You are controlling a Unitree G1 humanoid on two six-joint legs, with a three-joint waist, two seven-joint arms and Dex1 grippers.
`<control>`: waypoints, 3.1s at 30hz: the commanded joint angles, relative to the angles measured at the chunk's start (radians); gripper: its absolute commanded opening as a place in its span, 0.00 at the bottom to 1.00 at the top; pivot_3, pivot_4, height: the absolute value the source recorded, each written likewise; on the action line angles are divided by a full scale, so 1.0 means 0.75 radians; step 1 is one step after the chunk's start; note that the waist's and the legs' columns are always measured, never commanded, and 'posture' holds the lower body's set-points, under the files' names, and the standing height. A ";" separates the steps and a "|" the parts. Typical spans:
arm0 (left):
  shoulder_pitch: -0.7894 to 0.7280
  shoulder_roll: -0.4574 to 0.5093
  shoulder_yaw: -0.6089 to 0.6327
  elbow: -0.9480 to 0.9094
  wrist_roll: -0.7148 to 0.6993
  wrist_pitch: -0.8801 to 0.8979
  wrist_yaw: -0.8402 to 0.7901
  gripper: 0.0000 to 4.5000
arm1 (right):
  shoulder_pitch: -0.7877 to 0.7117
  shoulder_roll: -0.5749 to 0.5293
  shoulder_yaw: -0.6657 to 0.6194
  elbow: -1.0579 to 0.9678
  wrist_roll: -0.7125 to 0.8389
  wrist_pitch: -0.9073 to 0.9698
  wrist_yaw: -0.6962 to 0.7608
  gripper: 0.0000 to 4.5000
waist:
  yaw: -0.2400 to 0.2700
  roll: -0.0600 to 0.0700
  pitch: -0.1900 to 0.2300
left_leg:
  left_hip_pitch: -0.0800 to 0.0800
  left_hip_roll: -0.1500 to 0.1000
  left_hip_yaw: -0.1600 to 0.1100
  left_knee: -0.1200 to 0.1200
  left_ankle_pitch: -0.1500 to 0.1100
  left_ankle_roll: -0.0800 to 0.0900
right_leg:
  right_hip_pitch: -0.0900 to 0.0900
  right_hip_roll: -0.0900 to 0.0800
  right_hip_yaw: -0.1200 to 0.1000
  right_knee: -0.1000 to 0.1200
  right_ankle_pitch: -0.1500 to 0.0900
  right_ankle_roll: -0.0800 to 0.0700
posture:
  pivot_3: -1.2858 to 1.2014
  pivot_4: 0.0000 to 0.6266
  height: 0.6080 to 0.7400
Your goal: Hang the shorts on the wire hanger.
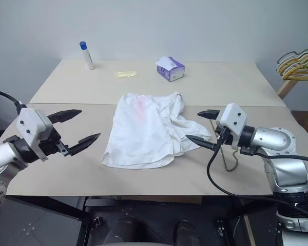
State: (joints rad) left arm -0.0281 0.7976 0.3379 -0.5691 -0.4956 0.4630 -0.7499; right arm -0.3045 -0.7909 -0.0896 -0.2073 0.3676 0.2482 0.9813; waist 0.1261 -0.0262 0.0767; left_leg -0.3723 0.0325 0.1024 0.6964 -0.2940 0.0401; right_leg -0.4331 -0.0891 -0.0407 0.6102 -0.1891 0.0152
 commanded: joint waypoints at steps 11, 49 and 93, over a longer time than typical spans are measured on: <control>-0.036 0.014 0.004 -0.022 0.005 0.001 0.032 1.00 | 0.009 -0.025 -0.035 -0.025 -0.019 -0.053 0.009 0.99 | -0.001 0.000 0.000 | 0.000 0.000 0.000 0.000 0.000 0.000 | 0.000 0.000 0.000 0.000 0.000 0.000 | 0.62 0.08 1.00; -0.460 0.040 -0.888 0.797 1.026 -0.681 -0.220 0.35 | 0.120 -0.271 -0.102 -0.161 0.153 -0.012 0.370 1.00 | -0.042 0.013 -0.025 | 0.006 0.002 0.009 0.004 -0.001 0.002 | 0.008 0.000 -0.001 0.000 -0.002 0.003 | 0.57 0.03 1.00; -0.743 -0.157 -0.960 0.699 0.695 -0.547 -0.433 0.99 | 0.200 -0.244 -0.127 -0.278 0.171 0.038 0.276 1.00 | -0.045 0.010 -0.031 | 0.005 -0.001 0.013 0.011 -0.004 0.006 | 0.012 -0.001 -0.001 0.000 -0.001 0.003 | 0.55 0.03 1.00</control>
State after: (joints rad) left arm -0.5227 0.7077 -0.3393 -0.0448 -0.0638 0.0426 -1.1176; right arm -0.1382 -0.9631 -0.1472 -0.3907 0.4702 0.2700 1.1930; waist 0.0924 -0.0188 0.0537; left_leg -0.3692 0.0315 0.1119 0.7055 -0.2969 0.0445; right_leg -0.4239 -0.0894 -0.0414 0.6099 -0.1891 0.0170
